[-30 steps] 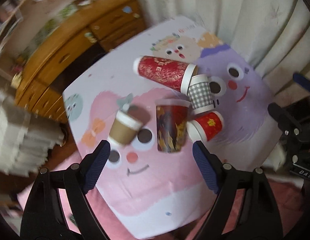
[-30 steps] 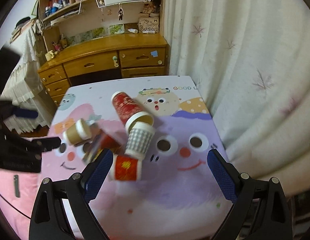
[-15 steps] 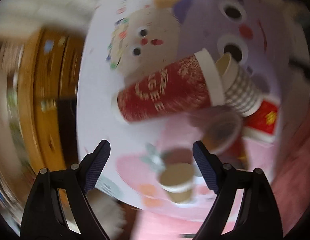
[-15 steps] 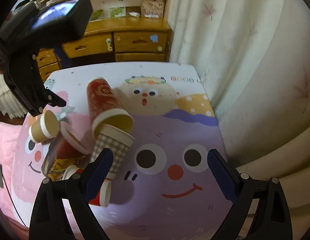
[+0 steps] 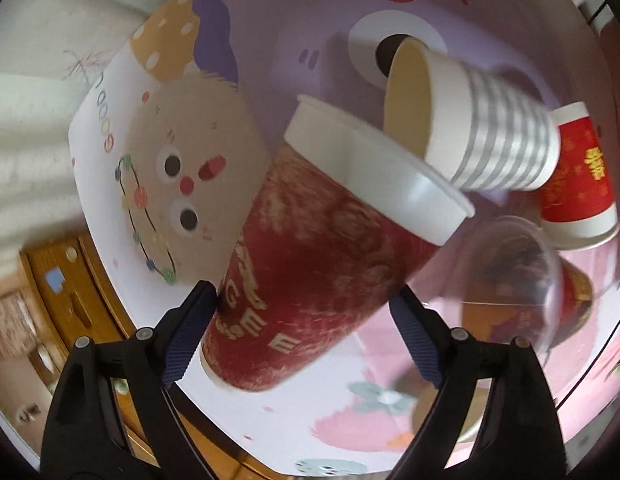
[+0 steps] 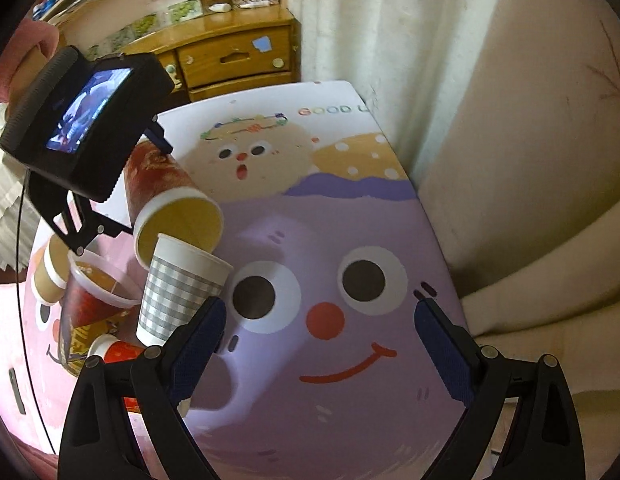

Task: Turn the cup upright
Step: 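Lift the large red cup off the table with the left tool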

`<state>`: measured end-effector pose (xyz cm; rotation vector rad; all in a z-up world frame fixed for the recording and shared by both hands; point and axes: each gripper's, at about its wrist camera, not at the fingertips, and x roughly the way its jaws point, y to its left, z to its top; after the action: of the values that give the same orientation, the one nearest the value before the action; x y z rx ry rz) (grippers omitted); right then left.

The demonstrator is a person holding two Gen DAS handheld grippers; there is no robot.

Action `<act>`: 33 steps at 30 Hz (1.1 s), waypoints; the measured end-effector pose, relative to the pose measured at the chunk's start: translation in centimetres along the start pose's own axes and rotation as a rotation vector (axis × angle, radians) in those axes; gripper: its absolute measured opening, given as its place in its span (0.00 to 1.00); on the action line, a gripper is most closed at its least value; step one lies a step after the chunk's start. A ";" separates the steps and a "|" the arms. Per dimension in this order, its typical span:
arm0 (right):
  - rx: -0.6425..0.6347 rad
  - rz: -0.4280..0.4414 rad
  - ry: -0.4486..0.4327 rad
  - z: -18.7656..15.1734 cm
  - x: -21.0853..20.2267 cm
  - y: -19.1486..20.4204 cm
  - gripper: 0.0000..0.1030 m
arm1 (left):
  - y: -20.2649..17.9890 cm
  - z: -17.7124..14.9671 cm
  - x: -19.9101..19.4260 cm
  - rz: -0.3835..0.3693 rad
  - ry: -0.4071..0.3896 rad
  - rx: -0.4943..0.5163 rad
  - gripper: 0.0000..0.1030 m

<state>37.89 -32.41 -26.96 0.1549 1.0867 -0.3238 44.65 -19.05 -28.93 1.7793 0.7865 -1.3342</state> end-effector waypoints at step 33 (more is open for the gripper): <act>0.046 0.121 0.093 -0.2 3.7 1.6 0.94 | 5.9 -3.3 -11.4 -0.010 -0.287 -0.629 0.78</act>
<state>39.77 -31.54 -30.36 0.2777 1.1567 -0.2349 48.13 -19.65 -16.22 1.0680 0.9242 -1.1447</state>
